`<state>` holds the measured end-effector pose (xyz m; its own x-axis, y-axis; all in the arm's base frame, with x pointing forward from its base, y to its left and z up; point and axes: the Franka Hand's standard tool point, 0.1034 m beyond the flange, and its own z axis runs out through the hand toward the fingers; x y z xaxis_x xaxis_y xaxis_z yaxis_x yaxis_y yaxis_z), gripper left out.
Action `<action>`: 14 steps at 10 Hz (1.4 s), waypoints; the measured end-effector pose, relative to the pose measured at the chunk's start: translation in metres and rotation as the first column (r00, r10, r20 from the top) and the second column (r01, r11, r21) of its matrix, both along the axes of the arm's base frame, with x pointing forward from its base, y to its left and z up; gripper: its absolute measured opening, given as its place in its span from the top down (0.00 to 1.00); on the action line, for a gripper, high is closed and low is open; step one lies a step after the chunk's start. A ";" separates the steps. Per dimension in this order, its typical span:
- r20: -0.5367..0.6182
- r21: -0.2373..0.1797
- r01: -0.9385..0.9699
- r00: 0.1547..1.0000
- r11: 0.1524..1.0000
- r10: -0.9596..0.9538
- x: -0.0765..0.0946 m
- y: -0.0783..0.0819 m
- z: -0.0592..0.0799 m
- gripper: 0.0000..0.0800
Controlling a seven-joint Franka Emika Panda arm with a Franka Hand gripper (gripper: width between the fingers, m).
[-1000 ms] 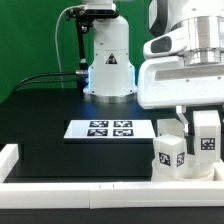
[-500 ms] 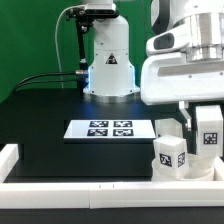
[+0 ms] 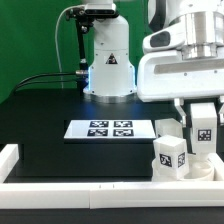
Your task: Assemble stool
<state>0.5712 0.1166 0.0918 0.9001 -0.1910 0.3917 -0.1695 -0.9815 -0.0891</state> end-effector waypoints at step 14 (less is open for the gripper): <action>0.056 -0.067 0.027 0.998 0.997 -0.023 -0.009 0.010 -0.021 0.58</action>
Offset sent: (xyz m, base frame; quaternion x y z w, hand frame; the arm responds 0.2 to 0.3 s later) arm 0.0123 -0.0028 -0.0022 0.0008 0.0054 -0.0002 1.0000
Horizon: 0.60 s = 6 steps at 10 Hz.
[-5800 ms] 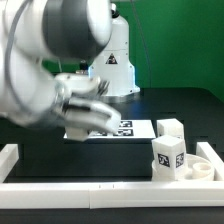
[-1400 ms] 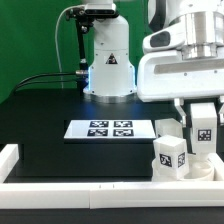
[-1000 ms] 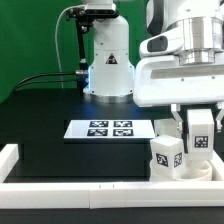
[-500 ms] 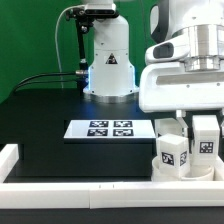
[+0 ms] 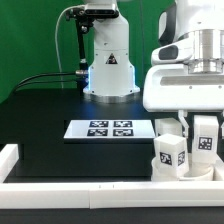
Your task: Assemble stool
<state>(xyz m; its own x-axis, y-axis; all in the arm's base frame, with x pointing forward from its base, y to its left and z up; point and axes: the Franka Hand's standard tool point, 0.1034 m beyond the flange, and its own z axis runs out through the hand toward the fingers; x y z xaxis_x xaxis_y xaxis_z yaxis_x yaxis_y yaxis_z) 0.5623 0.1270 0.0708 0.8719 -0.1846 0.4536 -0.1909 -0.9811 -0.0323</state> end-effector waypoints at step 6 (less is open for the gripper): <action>-0.037 0.033 0.008 0.999 0.999 -0.007 0.010 -0.013 0.025 0.21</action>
Offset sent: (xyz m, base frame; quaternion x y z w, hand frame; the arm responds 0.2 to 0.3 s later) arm 0.0000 0.0000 0.0000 0.0000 0.0000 0.0000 1.0000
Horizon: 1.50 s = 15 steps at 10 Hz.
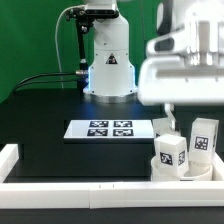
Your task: Assemble stool
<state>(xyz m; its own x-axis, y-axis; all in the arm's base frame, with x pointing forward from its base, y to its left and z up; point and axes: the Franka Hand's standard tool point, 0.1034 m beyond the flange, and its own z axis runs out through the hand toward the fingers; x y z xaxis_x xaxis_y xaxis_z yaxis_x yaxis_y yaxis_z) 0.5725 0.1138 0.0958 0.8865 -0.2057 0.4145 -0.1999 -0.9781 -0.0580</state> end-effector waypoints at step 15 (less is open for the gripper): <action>-0.359 0.119 0.246 0.914 0.962 -0.190 0.001 0.008 -0.014 0.19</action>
Offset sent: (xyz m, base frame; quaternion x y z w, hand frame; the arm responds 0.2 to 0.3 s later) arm 0.0141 0.0125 -0.0053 0.0288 -0.2356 0.0970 0.9666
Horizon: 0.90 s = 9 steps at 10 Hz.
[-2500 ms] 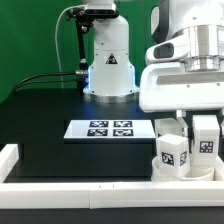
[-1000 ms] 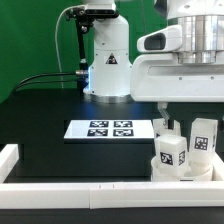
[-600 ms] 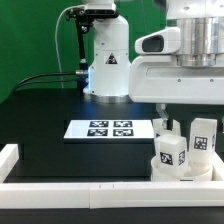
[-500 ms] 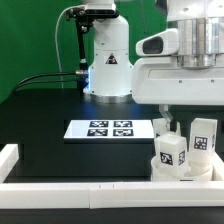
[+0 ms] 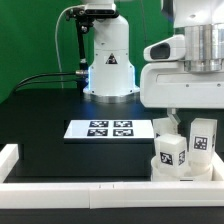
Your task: Assemble stool
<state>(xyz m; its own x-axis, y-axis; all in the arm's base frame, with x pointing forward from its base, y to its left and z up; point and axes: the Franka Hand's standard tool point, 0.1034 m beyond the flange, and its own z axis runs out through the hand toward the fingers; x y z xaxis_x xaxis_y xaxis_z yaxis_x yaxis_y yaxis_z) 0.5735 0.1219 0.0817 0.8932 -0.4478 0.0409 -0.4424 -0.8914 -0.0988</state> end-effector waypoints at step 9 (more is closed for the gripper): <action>-0.088 0.048 0.688 0.725 0.724 -0.683 0.001 -0.003 -0.002 0.59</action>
Offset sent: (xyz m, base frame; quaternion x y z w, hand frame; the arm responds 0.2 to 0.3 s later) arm 0.0000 0.0000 0.0000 0.0000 0.0000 0.1296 0.9916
